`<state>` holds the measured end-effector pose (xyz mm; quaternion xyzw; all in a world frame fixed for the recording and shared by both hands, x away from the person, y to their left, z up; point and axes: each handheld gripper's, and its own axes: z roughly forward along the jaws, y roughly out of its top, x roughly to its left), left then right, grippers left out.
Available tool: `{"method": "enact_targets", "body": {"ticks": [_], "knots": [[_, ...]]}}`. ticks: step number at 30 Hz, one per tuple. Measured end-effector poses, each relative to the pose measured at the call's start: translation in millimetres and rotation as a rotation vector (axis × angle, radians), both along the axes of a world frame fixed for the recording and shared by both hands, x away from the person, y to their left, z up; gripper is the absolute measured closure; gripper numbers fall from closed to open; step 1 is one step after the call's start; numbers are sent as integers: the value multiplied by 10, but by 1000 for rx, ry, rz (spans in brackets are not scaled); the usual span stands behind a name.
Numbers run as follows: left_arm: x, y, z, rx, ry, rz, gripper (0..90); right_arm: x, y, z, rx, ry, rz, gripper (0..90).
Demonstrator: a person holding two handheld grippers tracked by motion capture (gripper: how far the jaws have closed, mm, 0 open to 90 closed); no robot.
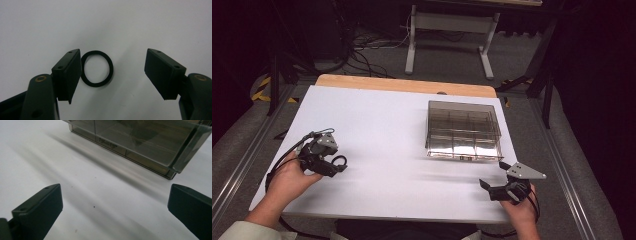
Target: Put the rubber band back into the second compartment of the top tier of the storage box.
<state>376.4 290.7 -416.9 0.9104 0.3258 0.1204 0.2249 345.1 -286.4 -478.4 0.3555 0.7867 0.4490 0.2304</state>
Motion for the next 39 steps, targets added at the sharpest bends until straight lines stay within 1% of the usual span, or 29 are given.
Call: {"method": "enact_targets", "body": {"ticks": [1, 2, 3, 4, 6, 7, 8, 10, 11, 13, 16, 19, 21, 22, 23, 24, 28, 29, 30, 31, 34, 36, 38, 39], "knots": [[13, 2, -4, 3, 12, -10, 316, 1, 0, 0, 0, 0, 0, 4], [13, 1, -6, 9, 26, -1, 318, 1, 0, 0, -1, 1, 0, 4], [26, 3, -7, 18, 23, -3, 320, 1, 1, -1, -1, 1, 1, 4], [44, 0, -18, 18, 39, -12, 322, 1, 1, -1, -2, 1, 1, 4], [64, -4, -23, 35, 49, -15, 328, 2, 1, -1, -2, 1, 2, 4], [64, -4, -23, 35, 49, -15, 333, 2, 1, -1, -2, 1, 2, 4], [81, -11, -25, 60, 67, -22, 336, 3, 1, -3, -3, 3, 3, 7], [86, -15, -29, 63, 70, -23, 337, 4, 2, -3, -3, 5, 4, 7], [104, -17, -22, 88, 77, -24, 340, 4, 3, -3, -5, 4, 5, 7], [108, -15, -19, 87, 81, -20, 344, 4, 2, -4, -5, 5, 5, 7], [128, -6, -25, 85, 85, -25, 347, 5, 1, -4, -4, 6, 5, 7], [130, -5, -45, 79, 104, -32, 373, 6, 3, -5, -6, 8, 7, 7], [133, -9, -61, 81, 101, -32, 381, 6, 2, -5, -5, 8, 8, 7], [138, -15, -77, 71, 107, -33, 388, 6, 2, -5, -5, 8, 9, 7], [138, -15, -77, 71, 107, -33, 396, 6, 2, -5, -5, 8, 9, 7], [143, -16, -80, 81, 113, -36, 396, 6, 3, -5, -5, 8, 9, 7], [162, -30, -104, 95, 118, -45, 434, 10, 12, -7, -10, 12, 12, 7], [163, -34, -106, 103, 112, -42, 448, 10, 15, -8, -13, 13, 13, 7], [165, -42, -114, 100, 120, -50, 476, 9, 18, -8, -17, 12, 13, 7], [166, -48, -120, 107, 119, -52, 476, 9, 18, -8, -17, 12, 13, 7], [169, -70, -142, 127, 116, -56, 514, 10, 15, -8, -14, 13, 12, 7], [184, -89, -166, 135, 126, -61, 548, 10, 16, -9, -14, 13, 14, 8], [183, -96, -170, 142, 126, -56, 561, 9, 15, -9, -14, 13, 14, 8], [188, -100, -173, 146, 130, -62, 575, 9, 15, -8, -13, 13, 14, 8]]}}
